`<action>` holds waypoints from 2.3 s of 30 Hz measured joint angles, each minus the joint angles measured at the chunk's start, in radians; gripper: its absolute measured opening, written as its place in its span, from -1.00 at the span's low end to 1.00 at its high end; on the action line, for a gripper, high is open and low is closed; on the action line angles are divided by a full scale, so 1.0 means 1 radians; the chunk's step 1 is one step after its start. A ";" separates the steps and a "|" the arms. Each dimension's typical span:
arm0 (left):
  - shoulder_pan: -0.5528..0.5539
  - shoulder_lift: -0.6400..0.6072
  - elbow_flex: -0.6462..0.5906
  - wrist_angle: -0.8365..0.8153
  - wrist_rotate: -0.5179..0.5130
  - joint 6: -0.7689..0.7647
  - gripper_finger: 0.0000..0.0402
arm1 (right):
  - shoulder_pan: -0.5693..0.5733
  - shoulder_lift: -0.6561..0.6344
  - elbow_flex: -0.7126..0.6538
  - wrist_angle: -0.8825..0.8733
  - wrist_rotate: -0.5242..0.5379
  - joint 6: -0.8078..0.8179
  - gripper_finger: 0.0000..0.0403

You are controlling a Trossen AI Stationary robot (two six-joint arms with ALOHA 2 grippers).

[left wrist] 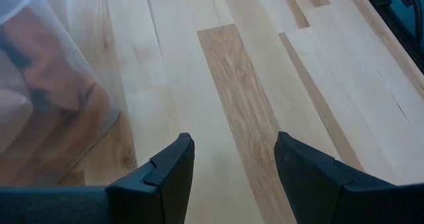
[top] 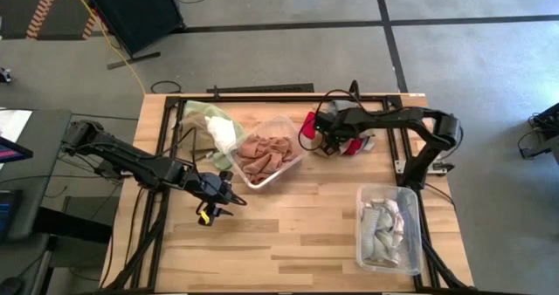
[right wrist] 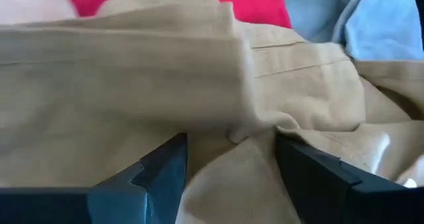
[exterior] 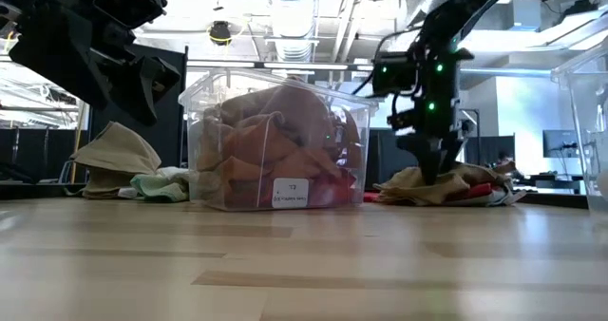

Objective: Sort towels by color in basket
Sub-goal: Put the brown towel into the bottom transparent bin

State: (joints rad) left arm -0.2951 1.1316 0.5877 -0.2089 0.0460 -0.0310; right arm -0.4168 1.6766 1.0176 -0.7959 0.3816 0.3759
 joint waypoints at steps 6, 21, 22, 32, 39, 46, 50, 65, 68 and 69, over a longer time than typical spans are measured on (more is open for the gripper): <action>-0.003 0.000 0.000 -0.012 0.001 -0.015 -0.01 | -0.025 0.061 0.000 0.018 0.010 -0.007 0.18; -0.010 0.000 0.000 -0.011 0.001 -0.017 -0.01 | 0.018 -0.019 0.021 -0.041 -0.036 -0.063 -0.91; -0.010 0.000 0.000 -0.011 0.001 -0.017 -0.01 | 0.028 -0.040 0.026 -0.046 -0.036 -0.063 -0.92; -0.010 0.000 0.000 -0.009 0.001 -0.018 -0.01 | 0.150 -0.282 0.087 -0.114 -0.021 -0.007 -0.92; -0.010 0.000 0.000 -0.009 0.001 -0.019 -0.01 | 0.283 -0.438 0.130 -0.155 -0.017 0.057 -0.92; -0.010 0.000 0.000 -0.009 0.001 -0.019 -0.01 | 0.477 -0.546 0.186 -0.203 0.004 0.148 -0.92; -0.010 0.000 0.000 -0.008 0.001 -0.019 -0.01 | 0.604 -0.579 0.233 -0.273 0.015 0.208 -0.92; -0.010 0.000 0.000 0.003 -0.003 -0.043 -0.01 | 1.125 -0.610 0.398 -0.568 0.017 0.649 -0.92; -0.010 0.000 0.000 0.006 -0.008 -0.048 -0.01 | 1.221 -0.610 0.399 -0.613 0.016 0.768 -0.92; -0.010 0.000 0.000 0.008 -0.008 -0.051 -0.01 | 1.254 -0.609 0.399 -0.627 0.014 0.815 -0.92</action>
State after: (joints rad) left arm -0.3046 1.1316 0.5877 -0.2009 0.0379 -0.0824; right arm 0.8375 1.0672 1.4166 -1.4232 0.3959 1.1911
